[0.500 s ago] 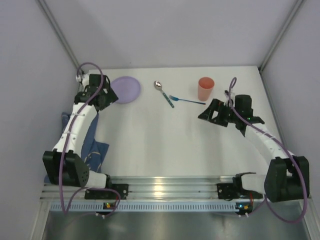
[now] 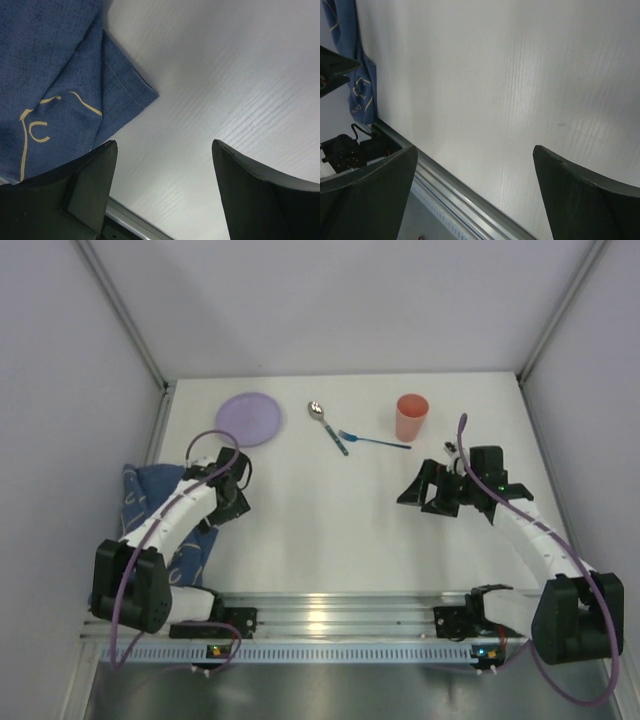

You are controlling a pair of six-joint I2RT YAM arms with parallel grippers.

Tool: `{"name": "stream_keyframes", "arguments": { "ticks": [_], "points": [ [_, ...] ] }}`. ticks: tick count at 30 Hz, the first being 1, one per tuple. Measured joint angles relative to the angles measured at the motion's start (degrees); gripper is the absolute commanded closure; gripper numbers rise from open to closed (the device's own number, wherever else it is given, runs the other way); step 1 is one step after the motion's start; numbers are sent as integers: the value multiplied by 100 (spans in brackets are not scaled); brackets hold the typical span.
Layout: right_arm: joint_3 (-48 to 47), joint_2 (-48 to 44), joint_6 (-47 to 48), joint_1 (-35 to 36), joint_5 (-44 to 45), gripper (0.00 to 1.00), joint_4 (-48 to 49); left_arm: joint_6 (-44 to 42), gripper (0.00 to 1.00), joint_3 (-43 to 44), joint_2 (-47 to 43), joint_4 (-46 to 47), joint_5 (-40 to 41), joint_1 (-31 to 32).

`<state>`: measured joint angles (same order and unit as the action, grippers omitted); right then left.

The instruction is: Set the dinner table for one person

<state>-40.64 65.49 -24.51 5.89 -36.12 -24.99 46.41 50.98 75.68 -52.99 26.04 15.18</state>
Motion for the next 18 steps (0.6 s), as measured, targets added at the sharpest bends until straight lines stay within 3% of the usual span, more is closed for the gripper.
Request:
{"name": "stream_keyframes", "arguments": {
  "ticks": [8, 13, 18],
  "points": [
    [83, -269, 79, 0, -22, 0, -282, -85, 22, -444, 221, 490, 28, -846],
    [83, -358, 92, 0, 0, 0, -374, -205, 37, -459, 518, 691, -50, -1224],
    [85, -490, 92, 0, 85, 0, -461, -280, 44, -424, 1016, 778, -168, -1303]
  ]
}}
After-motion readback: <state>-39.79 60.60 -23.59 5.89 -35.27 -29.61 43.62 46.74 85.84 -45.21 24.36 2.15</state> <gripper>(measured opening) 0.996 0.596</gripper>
